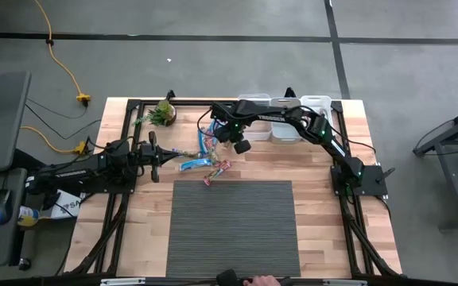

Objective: Pick and place Granola Bars by type
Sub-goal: Put the yellow granola bar into the white bin

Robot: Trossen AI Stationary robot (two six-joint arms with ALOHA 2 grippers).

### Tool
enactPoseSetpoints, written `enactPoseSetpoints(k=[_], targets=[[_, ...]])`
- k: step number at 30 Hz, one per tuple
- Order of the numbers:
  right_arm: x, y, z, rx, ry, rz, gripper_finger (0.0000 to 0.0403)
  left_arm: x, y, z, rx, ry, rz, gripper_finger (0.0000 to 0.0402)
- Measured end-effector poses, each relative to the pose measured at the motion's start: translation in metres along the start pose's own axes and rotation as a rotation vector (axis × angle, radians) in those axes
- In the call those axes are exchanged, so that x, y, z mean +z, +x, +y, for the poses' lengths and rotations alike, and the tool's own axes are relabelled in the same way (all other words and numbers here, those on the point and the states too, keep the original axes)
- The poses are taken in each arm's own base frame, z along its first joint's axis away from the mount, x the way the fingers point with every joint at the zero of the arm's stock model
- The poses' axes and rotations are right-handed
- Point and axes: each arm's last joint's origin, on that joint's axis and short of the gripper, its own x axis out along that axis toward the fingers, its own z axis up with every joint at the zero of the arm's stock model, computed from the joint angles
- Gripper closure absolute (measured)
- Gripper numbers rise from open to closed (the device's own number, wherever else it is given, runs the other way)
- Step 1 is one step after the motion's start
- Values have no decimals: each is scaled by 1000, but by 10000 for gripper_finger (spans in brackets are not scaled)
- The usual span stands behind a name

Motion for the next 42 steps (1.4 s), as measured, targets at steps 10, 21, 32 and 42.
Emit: enactPoseSetpoints(k=[10,21,32,42], targets=[[1,-2,-4,-62,1,5,401,0,0,0,0,0,-1,400],[7,-11,-4,-117,4,-13,402,0,0,0,0,0,-1,400],[24,-11,9,-129,5,-41,402,0,0,0,0,0,0,400],[38,-12,21,-134,-34,-64,402,0,0,0,0,0,-1,400]])
